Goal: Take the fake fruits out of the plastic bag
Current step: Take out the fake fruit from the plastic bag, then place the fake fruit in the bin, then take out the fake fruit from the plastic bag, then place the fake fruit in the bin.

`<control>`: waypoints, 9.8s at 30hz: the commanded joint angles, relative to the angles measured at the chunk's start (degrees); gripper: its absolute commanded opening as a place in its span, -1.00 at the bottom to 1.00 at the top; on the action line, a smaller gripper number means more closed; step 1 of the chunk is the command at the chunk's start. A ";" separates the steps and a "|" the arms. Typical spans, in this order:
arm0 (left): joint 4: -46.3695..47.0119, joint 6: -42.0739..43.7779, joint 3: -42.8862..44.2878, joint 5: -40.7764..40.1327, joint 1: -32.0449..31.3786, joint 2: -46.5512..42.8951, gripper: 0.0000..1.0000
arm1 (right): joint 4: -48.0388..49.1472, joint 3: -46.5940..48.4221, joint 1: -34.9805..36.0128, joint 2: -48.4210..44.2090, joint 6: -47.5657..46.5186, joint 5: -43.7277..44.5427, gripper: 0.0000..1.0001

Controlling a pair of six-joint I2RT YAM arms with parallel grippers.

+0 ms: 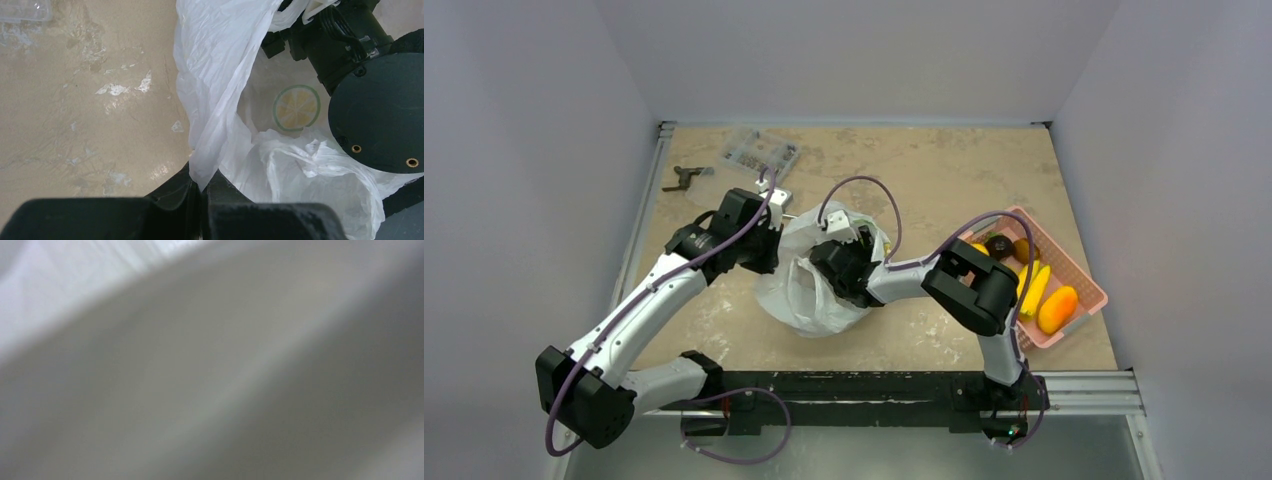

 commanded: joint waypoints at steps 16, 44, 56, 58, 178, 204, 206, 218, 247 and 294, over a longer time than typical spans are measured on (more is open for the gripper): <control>0.77 1.03 0.96 -0.90 -0.25 0.69 -1.00 | 4.21 -4.13 1.68 -9.19 0.38 -12.44 -0.79; 0.64 0.87 1.10 -1.51 -0.29 0.42 -1.00 | 14.29 -18.44 1.72 -33.81 5.15 -34.37 -1.00; 0.35 0.70 1.05 -2.20 -0.28 -0.18 -1.00 | 4.75 -20.05 1.68 -52.93 2.69 -17.53 -1.00; 0.07 0.70 1.17 -3.39 -0.29 -0.18 -1.00 | 5.97 -22.84 1.65 -57.57 0.87 -10.89 -1.00; 2.49 3.07 0.12 7.40 -4.52 -0.86 -1.00 | 25.24 -4.32 -8.23 0.11 50.80 -16.84 0.47; 1.77 3.16 0.30 5.21 -4.93 -0.21 -1.00 | 41.04 -5.65 -12.74 3.71 42.39 -27.22 -0.94; 1.26 3.08 0.57 4.14 -4.94 0.46 -1.00 | 41.50 -7.09 -12.46 1.04 39.72 -27.68 -1.00; -0.17 2.63 1.17 -0.93 -4.94 1.80 -1.00 | 42.26 -17.15 -6.20 -12.79 29.40 -29.97 -1.00; -1.55 0.99 1.74 -9.52 -4.91 2.81 -1.00 | 18.12 -22.48 -1.84 -47.25 17.57 -42.65 -1.00; 5.49 -2.73 -3.95 -25.73 -4.69 -17.34 -1.00 | -50.07 -20.13 -43.28 -75.69 36.85 0.53 -1.00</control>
